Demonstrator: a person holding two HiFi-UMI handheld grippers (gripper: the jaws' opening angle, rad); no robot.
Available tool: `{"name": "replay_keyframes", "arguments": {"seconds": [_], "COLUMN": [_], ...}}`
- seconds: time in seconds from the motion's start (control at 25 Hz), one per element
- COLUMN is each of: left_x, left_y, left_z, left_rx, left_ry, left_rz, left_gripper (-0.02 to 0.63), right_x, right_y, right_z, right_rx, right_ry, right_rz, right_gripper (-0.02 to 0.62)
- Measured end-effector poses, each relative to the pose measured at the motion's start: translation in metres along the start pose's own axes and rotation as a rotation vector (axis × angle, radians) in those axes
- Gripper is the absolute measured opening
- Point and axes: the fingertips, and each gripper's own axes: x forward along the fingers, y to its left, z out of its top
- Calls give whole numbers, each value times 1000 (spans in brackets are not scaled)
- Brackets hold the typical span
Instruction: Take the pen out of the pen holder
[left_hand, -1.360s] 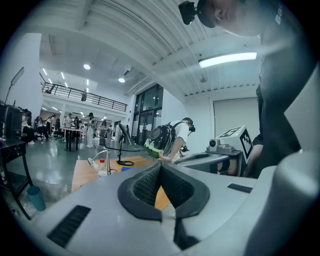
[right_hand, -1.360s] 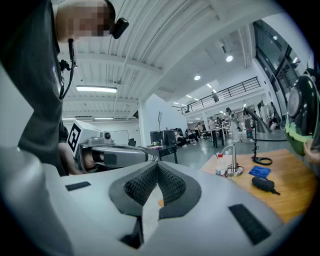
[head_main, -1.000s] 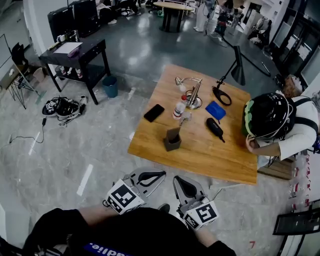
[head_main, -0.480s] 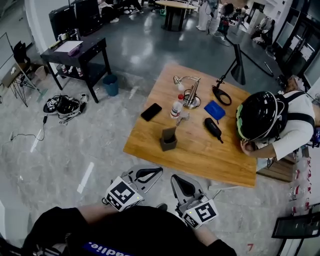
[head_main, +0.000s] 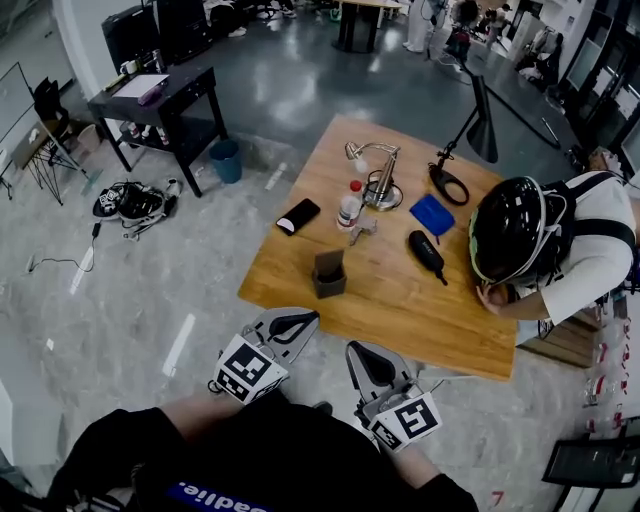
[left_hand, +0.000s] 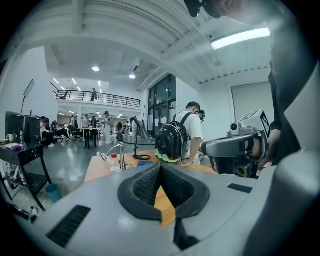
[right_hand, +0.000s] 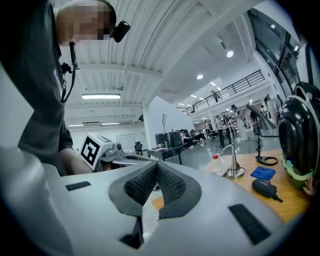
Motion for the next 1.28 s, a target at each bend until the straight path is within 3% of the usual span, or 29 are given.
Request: {"name": "replay_keyframes", "arguments": {"seconds": [0.48, 0.6, 1.12, 1.28], "left_x": [54, 70, 126, 135], "left_y": [76, 84, 103, 109], "left_z": [-59, -83, -161, -175], "left_rx": [27, 28, -6, -5], "left_ry": [127, 179, 356, 404], "left_rz": [-106, -123, -24, -10], "left_gripper": [17, 75, 109, 109], "right_x": [60, 60, 34, 34], "right_y": [-39, -52, -84, -91], "right_z": [10, 6, -10, -10], "right_rx": [18, 23, 57, 49], "right_ry": [29, 38, 166, 119], "right_rz": [-150, -180, -206, -198], "right_gripper": [6, 6, 6, 6]}}
